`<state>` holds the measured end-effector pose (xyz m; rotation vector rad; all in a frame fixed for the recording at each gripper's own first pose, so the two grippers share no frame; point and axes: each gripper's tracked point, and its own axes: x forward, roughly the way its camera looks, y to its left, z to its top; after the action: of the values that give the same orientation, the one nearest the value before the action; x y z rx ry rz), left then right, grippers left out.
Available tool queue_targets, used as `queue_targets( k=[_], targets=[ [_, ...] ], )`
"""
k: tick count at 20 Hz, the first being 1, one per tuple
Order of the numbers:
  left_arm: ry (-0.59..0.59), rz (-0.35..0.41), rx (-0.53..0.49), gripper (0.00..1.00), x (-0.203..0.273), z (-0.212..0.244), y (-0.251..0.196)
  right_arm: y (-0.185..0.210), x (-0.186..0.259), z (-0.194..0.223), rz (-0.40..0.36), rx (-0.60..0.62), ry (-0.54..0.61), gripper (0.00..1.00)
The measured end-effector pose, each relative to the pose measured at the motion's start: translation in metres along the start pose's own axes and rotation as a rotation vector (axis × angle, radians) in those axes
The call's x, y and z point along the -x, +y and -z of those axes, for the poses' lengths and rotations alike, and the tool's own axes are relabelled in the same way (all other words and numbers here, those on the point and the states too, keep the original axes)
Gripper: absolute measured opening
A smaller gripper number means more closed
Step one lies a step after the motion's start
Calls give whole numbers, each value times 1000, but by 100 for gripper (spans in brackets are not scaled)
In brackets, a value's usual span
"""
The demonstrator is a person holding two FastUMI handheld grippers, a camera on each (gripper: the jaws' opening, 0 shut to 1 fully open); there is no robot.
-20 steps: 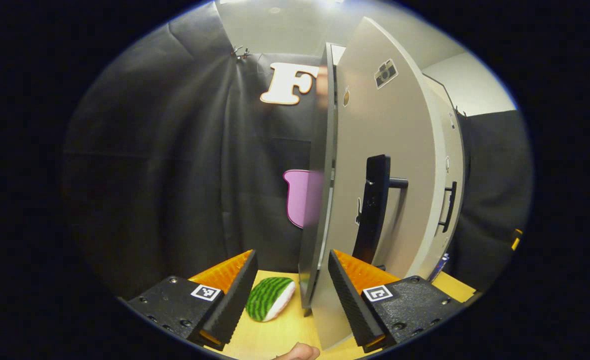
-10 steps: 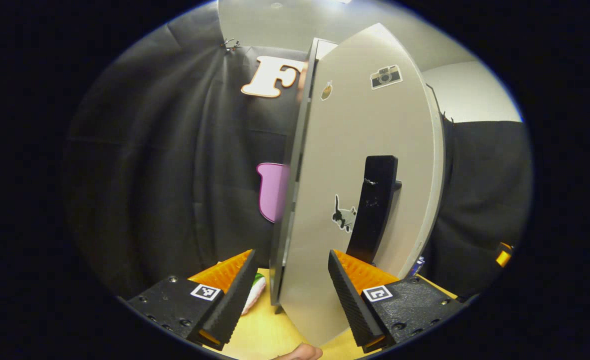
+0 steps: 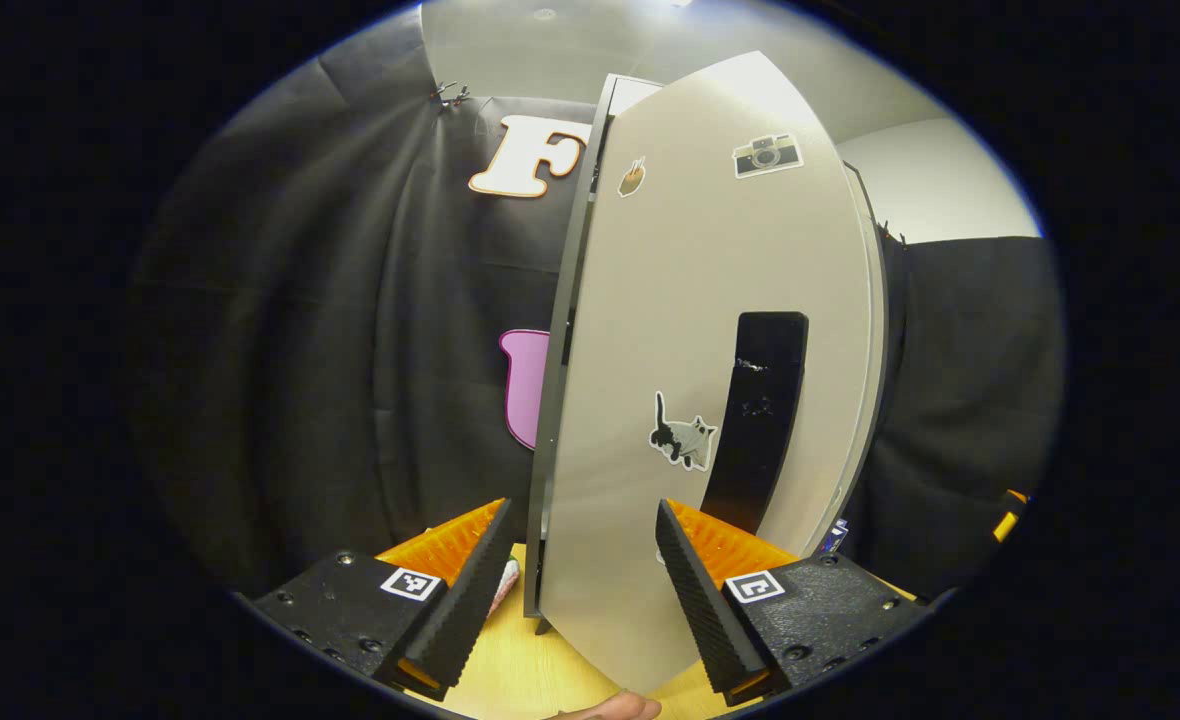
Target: Grab one shoe with the right hand and put it into the shoe cabinet, grab the other shoe with the left hand and put it into the shoe cabinet; then close the right door with the right hand and the left door with the left hand.
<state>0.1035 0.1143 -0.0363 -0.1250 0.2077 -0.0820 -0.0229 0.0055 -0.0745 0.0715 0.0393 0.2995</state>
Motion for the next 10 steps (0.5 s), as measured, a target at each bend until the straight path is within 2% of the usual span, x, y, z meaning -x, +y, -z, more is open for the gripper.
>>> queue_targets(
  k=[4,8,10],
  targets=[
    [-16,30,-19,88,-13,0,-20,-1,0,2,10,10,-5,98],
    [4,82,-12,88,-30,8,-52,-6,2,-7,30,12,-64,98],
    [1,76,-15,92,-34,12,-64,-10,3,-11,50,27,-80,97]
  ],
)
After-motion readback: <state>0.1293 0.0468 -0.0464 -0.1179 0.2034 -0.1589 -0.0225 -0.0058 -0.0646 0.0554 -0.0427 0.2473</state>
